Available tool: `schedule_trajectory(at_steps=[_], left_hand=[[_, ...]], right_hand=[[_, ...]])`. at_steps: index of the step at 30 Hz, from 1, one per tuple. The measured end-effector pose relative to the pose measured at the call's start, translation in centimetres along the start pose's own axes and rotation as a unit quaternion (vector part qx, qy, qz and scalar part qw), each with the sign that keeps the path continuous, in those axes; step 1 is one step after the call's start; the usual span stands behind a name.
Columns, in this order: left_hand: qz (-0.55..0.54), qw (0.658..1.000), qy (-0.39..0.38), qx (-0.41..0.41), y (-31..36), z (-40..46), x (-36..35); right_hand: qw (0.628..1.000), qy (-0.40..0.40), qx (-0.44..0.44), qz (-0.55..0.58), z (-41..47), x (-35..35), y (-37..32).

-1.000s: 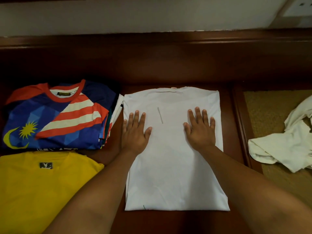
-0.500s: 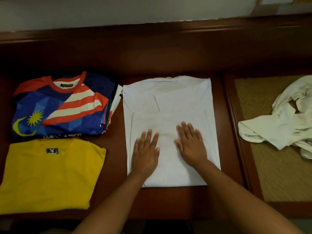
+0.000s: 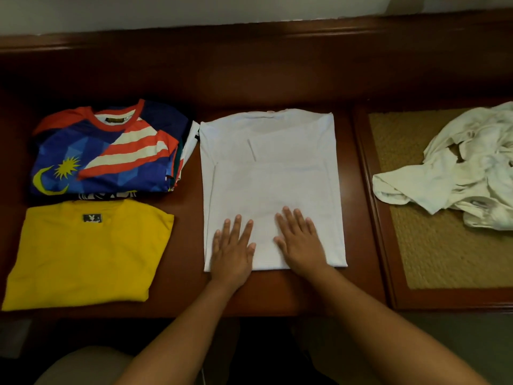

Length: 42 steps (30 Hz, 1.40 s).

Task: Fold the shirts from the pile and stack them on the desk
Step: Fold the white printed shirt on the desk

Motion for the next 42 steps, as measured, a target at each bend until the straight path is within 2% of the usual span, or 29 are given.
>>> schedule_trajectory(at_steps=[2, 4, 6, 9, 13, 16, 18, 21, 27, 37, 42], left_hand=[[0.015, 1.0, -0.005, 0.007, -1.9, -0.9, -0.7], [0.016, 0.999, -0.016, 0.047, -3.9, -1.5, -1.1], [0.003, 0.994, -0.036, 0.103, -5.4, -2.5, -0.9], [-0.052, 0.974, -0.042, 0.217, -7.0, -4.9, 0.4], [-0.198, 0.92, -0.042, 0.336, -7.7, -7.4, 1.1], [-0.346, 0.85, -0.051, 0.394, -7.5, -7.9, 0.4], [-0.389, 0.817, -0.053, 0.422, -7.5, -8.2, 0.3], [-0.437, 0.784, -0.066, 0.436, -7.5, -8.3, -0.6], [-0.509, 0.727, -0.09, 0.452, -7.9, -8.5, -2.7], [-0.595, 0.653, -0.049, 0.466, -7.8, -10.3, -1.5], [-0.607, 0.652, 0.015, 0.454, -8.2, -11.3, 1.2]], right_hand=[[1.0, 0.019, -0.012, -0.01, -0.1, 1.0, 2.4], [0.997, 0.027, -0.068, -0.015, -0.7, 2.3, 5.2], [0.99, 0.044, -0.135, -0.009, -2.1, 3.7, 7.1], [0.971, 0.119, -0.202, 0.045, -5.5, 5.6, 7.9], [0.935, 0.157, -0.271, 0.165, -8.4, 5.4, 8.0], [0.896, 0.163, -0.313, 0.269, -8.6, 4.9, 8.1], [0.869, 0.165, -0.327, 0.334, -8.6, 4.6, 8.0], [0.814, 0.175, -0.365, 0.417, -9.0, 4.4, 8.0], [0.762, 0.15, -0.421, 0.468, -10.0, 3.6, 8.9], [0.707, 0.14, -0.405, 0.563, -11.2, 3.9, 8.2], [0.7, 0.179, -0.375, 0.581, -12.2, 5.7, 7.7]])
Point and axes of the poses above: each hand's wrist, its own z-axis towards the middle knuckle, its own x-axis out of the back of the hand, y = z × x, the point moved 8 cm from there along z, towards the middle knuckle, and after that the axes turned 13 degrees about z, right-handed, at the moved point
